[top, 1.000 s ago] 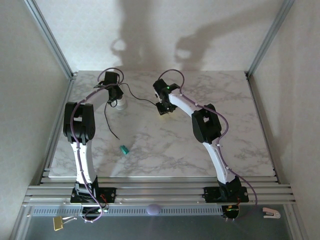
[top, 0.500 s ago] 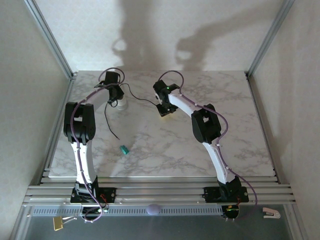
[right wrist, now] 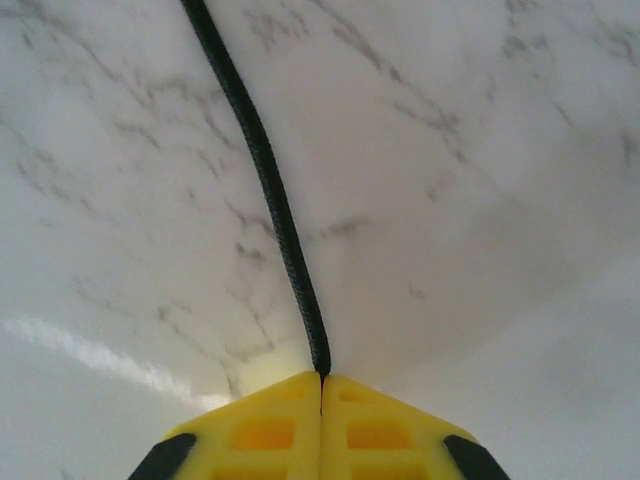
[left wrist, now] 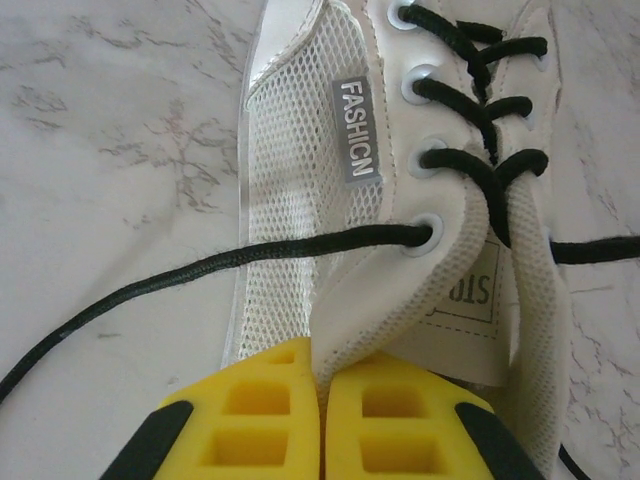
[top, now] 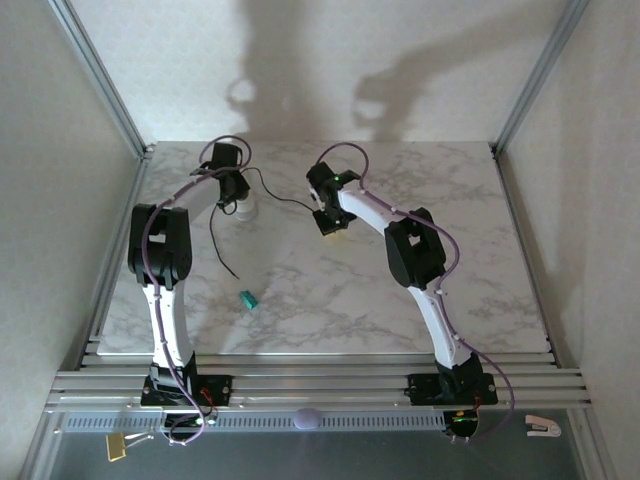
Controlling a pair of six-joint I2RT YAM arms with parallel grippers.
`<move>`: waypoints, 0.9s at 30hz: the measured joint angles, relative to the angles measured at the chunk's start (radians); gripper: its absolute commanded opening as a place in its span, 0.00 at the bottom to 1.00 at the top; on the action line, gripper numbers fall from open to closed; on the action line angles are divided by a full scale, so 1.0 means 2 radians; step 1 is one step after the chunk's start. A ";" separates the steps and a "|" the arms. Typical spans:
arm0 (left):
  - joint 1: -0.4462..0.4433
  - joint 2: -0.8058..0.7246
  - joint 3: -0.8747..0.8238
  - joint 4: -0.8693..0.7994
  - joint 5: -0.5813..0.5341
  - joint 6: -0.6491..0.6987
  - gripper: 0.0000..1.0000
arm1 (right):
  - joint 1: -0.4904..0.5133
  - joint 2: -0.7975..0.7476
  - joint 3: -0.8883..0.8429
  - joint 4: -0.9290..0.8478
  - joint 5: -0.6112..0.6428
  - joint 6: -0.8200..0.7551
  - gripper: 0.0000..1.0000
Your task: Tie the shoes
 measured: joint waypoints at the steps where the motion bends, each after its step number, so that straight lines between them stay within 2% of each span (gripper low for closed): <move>1: -0.003 -0.001 0.000 0.000 0.002 0.000 0.00 | 0.000 -0.018 -0.020 0.004 0.008 0.001 0.00; 7: -0.034 -0.019 -0.014 -0.003 0.022 0.000 0.00 | -0.006 -0.183 -0.151 0.054 0.060 0.027 0.00; 14: -0.101 -0.066 -0.061 0.003 0.041 -0.017 0.00 | -0.025 -0.410 -0.290 0.104 0.135 0.085 0.00; 22: -0.200 -0.114 -0.134 0.032 0.034 -0.062 0.00 | -0.026 -0.582 -0.396 0.101 0.190 0.118 0.00; 27: -0.266 -0.114 -0.138 0.031 -0.005 -0.119 0.00 | -0.026 -0.662 -0.420 0.096 0.202 0.130 0.00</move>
